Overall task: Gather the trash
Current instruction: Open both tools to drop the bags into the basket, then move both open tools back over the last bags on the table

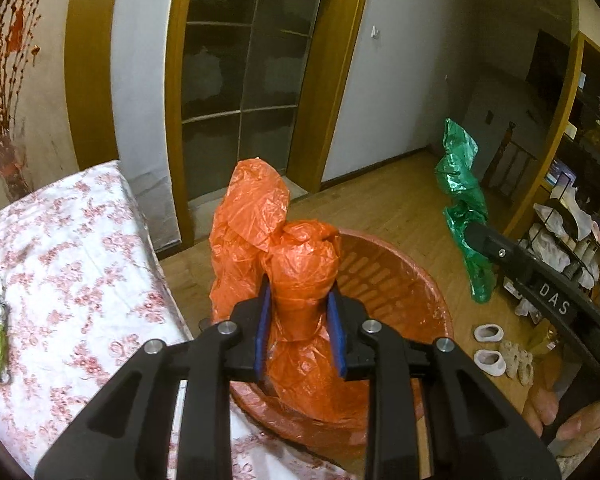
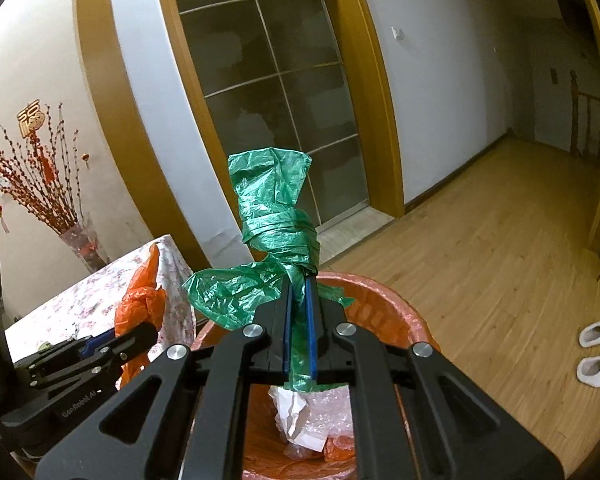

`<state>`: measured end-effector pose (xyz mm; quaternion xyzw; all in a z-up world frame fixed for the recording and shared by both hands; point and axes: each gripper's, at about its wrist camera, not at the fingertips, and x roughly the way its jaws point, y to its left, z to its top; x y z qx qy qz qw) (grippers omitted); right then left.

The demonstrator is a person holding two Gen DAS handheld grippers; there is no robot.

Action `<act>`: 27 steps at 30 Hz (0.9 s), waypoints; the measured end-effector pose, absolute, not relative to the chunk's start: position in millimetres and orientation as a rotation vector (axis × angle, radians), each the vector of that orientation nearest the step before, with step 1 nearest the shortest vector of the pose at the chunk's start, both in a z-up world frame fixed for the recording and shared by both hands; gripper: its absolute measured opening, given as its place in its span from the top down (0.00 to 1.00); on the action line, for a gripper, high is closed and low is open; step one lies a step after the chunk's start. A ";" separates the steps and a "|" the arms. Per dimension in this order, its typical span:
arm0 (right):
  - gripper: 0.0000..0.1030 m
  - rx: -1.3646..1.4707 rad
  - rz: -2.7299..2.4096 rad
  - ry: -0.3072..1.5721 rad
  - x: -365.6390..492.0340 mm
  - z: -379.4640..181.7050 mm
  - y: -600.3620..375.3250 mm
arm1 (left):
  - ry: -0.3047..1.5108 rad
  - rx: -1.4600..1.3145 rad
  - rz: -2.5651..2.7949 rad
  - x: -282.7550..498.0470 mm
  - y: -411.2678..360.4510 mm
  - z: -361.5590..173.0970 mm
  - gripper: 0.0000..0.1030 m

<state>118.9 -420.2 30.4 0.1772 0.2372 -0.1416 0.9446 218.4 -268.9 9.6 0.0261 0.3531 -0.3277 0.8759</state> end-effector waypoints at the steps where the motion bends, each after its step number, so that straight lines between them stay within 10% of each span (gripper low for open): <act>1: 0.89 0.367 -0.285 0.489 119.4 28.2 -422.3 | 0.745 0.056 -0.684 218.9 -271.0 6.6 0.72; 6: 0.65 0.398 -0.272 0.532 124.3 13.0 -427.7 | 0.804 0.074 -0.677 231.0 -279.8 -13.8 0.62; 27: 0.59 0.328 -0.270 0.563 127.2 10.0 -408.3 | 0.803 0.140 -0.395 239.6 -189.1 -34.9 0.50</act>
